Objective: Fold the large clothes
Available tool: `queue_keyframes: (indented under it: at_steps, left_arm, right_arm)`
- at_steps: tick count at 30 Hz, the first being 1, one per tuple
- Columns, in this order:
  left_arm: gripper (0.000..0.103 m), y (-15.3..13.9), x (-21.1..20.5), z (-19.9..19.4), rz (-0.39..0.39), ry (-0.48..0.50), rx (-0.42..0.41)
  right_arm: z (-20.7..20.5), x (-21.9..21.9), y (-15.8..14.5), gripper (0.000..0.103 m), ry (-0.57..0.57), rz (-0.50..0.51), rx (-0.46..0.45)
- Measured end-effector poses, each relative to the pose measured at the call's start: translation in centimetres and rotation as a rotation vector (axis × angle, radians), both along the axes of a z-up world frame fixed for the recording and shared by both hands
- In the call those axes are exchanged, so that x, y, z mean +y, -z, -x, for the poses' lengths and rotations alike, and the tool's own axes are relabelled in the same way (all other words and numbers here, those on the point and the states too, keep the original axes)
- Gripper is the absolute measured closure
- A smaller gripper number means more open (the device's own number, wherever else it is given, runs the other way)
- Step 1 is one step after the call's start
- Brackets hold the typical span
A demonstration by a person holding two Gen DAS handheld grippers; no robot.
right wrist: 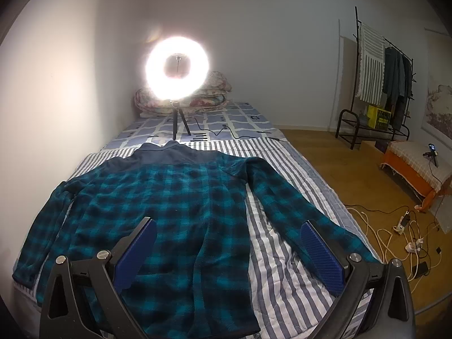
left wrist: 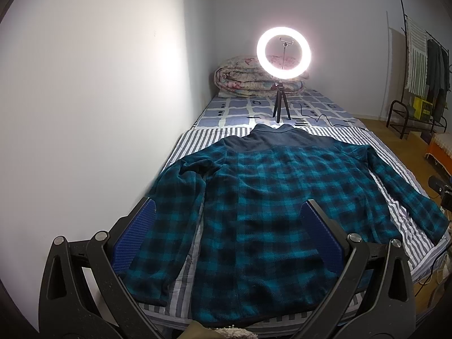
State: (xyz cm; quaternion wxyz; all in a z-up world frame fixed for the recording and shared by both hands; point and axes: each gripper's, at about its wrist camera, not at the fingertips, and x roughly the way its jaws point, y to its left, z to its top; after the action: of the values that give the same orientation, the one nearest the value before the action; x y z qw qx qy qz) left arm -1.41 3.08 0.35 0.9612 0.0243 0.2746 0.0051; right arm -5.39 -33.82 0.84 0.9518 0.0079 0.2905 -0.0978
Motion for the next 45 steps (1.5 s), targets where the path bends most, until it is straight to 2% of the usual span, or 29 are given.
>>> queue_keyframes:
  at_steps: [45]
  left_arm:
    - [0.0,0.47,-0.29,-0.08,-0.009,0.001,0.002]
  right_arm:
    - [0.3,0.39,-0.6,0.0,0.007,0.031,-0.019]
